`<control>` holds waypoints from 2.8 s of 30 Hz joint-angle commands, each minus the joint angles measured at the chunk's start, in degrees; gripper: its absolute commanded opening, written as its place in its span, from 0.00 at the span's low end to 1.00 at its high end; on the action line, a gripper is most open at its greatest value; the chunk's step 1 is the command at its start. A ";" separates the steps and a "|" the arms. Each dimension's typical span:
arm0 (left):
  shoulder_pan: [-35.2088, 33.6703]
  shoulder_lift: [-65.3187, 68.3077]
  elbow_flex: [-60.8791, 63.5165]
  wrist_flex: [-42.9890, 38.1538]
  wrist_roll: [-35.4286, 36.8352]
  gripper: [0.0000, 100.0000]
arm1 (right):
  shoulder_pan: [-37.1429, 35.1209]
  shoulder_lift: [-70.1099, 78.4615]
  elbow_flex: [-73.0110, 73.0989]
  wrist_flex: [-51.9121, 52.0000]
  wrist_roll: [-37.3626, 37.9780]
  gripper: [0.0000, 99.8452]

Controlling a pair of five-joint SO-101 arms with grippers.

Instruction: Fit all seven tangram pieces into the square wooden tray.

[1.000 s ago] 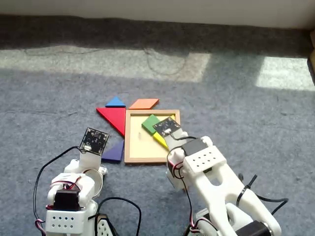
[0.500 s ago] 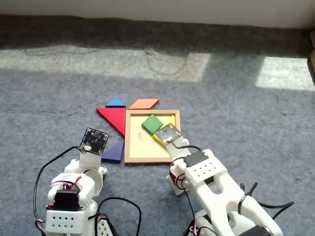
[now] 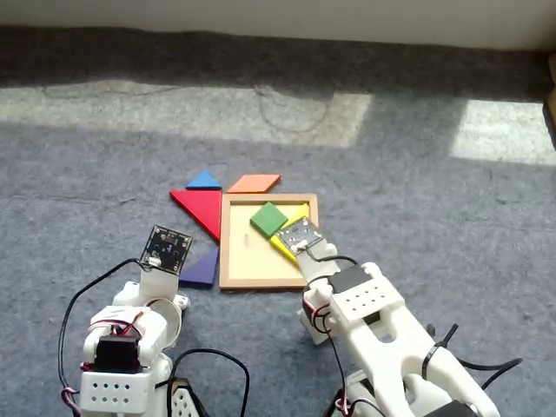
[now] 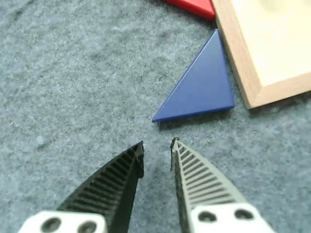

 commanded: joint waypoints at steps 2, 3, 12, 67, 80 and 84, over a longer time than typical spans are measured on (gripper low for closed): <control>-0.57 -0.92 1.10 0.26 -0.18 0.12 | 0.48 -0.57 -7.25 7.60 2.81 0.07; -0.57 -0.92 1.10 0.26 -0.18 0.12 | 1.10 -0.57 -9.36 9.36 2.90 0.07; -0.57 -0.92 1.10 0.26 -0.18 0.12 | 3.38 0.04 -23.78 13.23 2.73 0.07; -0.57 -0.92 1.10 0.26 -0.18 0.12 | -9.45 44.00 -57.45 -0.57 -34.64 0.20; -0.57 -0.92 1.10 0.26 -0.18 0.12 | -10.15 43.38 -66.42 10.95 -34.02 0.20; -0.57 -0.92 1.10 0.26 -0.18 0.12 | -9.19 43.38 -74.59 20.00 -33.93 0.20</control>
